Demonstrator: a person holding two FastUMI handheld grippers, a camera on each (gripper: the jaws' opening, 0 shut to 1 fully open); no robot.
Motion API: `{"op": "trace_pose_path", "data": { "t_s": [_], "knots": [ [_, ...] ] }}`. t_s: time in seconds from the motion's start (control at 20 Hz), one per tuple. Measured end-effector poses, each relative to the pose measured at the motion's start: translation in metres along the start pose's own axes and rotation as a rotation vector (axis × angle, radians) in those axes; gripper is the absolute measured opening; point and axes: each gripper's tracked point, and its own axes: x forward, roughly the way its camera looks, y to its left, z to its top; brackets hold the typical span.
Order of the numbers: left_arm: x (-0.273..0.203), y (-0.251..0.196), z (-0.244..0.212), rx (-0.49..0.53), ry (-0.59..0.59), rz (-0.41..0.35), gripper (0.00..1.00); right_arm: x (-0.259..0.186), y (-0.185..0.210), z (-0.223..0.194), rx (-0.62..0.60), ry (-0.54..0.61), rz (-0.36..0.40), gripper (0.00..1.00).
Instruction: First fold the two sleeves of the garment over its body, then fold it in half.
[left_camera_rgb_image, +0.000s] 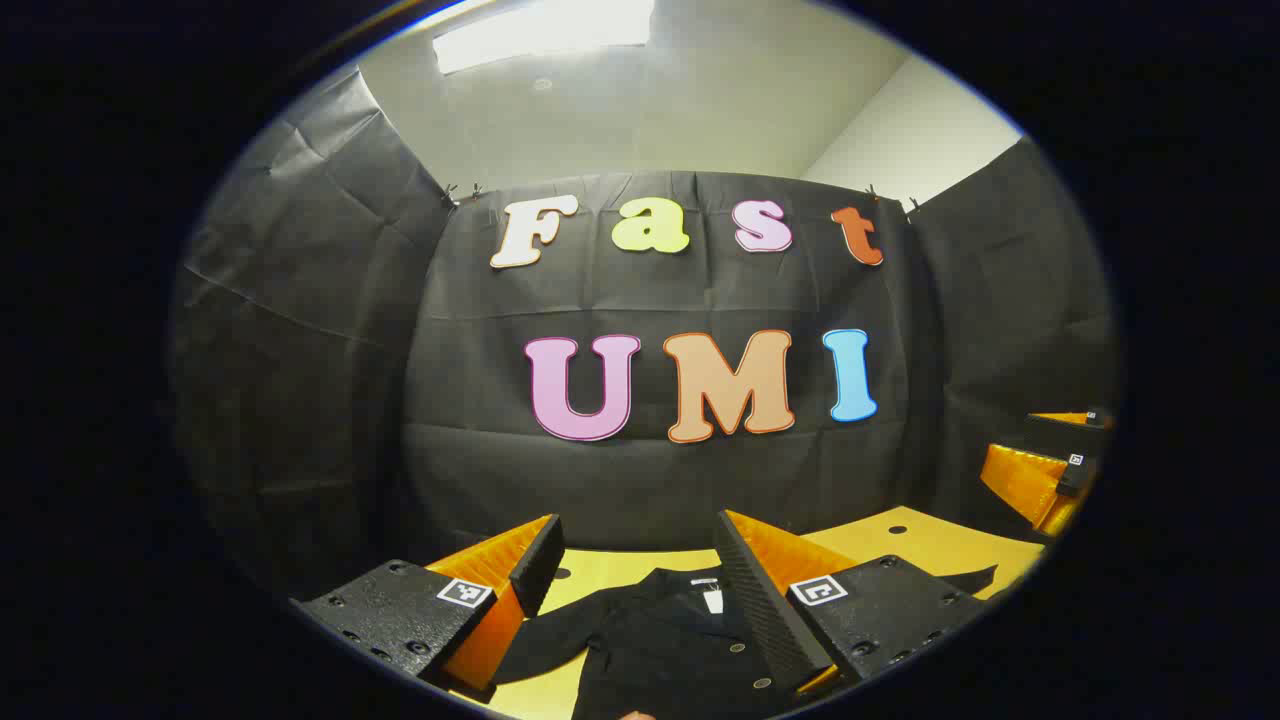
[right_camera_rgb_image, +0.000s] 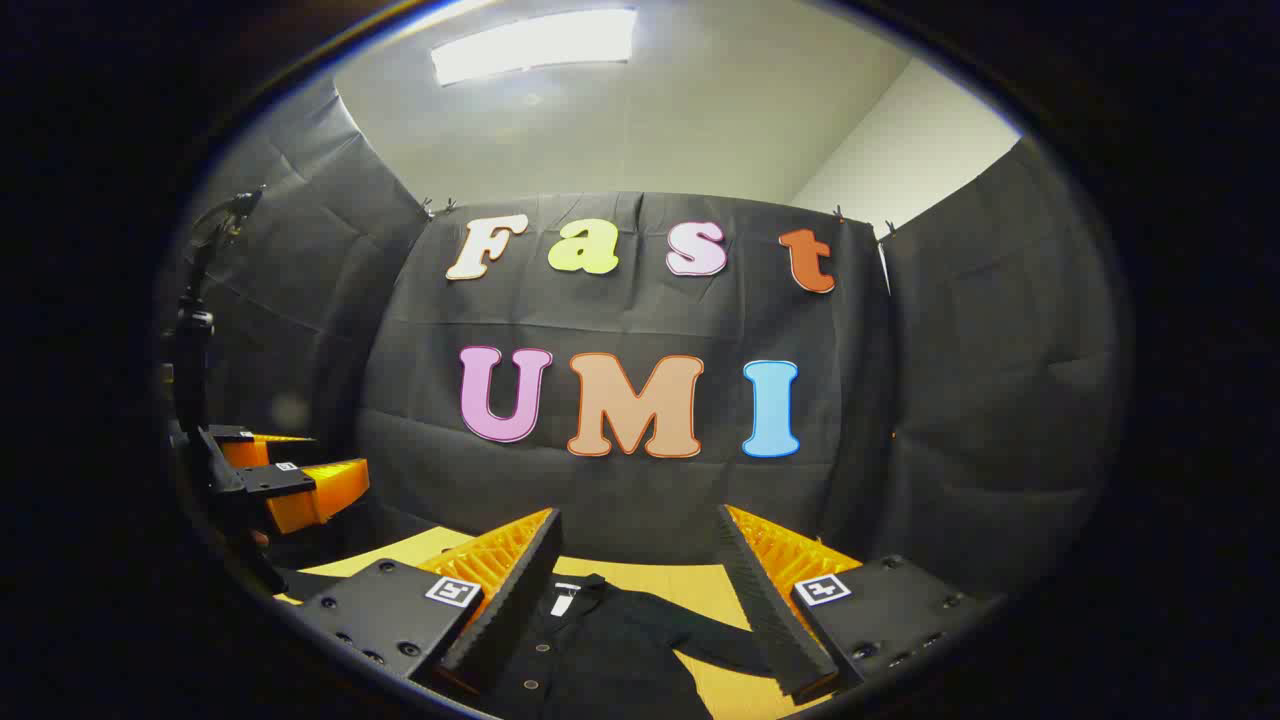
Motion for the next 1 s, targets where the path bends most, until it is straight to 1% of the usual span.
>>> {"op": "trace_pose_path", "data": {
  "t_s": [0.1,0.2,0.3,0.35,0.45,0.5,0.65,0.75,0.8,0.9,1.0],
  "knots": [
    [-0.002,-0.001,-0.001,0.0,0.0,0.002,0.92,0.001,0.0,-0.003,0.002,0.013,0.004,0.98],
    [-0.002,-0.005,0.001,0.005,-0.006,-0.015,0.93,0.001,0.004,-0.007,-0.014,0.028,0.021,0.99],
    [-0.003,-0.007,0.002,0.008,-0.01,-0.025,0.93,0.002,0.004,-0.007,-0.019,0.031,0.027,0.96],
    [-0.004,-0.005,0.002,0.009,-0.01,-0.016,0.93,0.002,0.005,-0.007,-0.012,0.032,0.035,0.99],
    [-0.007,-0.003,0.004,0.002,-0.017,0.0,0.92,0.005,0.004,-0.006,0.001,0.029,0.04,0.99],
    [-0.009,-0.002,0.005,0.0,-0.021,0.007,0.92,0.006,0.001,-0.004,0.005,0.022,0.036,0.98],
    [-0.013,0.003,0.008,-0.003,-0.029,0.016,0.93,0.008,-0.007,0.002,0.012,0.002,0.013,0.98],
    [-0.013,0.013,0.01,0.009,-0.033,0.038,0.92,0.01,-0.009,0.004,0.003,-0.007,0.009,0.96],
    [-0.012,0.019,0.013,0.016,-0.038,0.052,0.92,0.011,-0.008,0.003,0.002,-0.005,0.015,0.99],
    [-0.013,0.025,0.014,0.022,-0.043,0.076,0.92,0.013,-0.007,0.0,0.009,0.007,0.024,0.98],
    [-0.014,0.03,0.008,0.021,-0.026,0.088,0.92,0.015,-0.008,-0.006,0.013,0.029,0.02,0.99]
  ]
}}
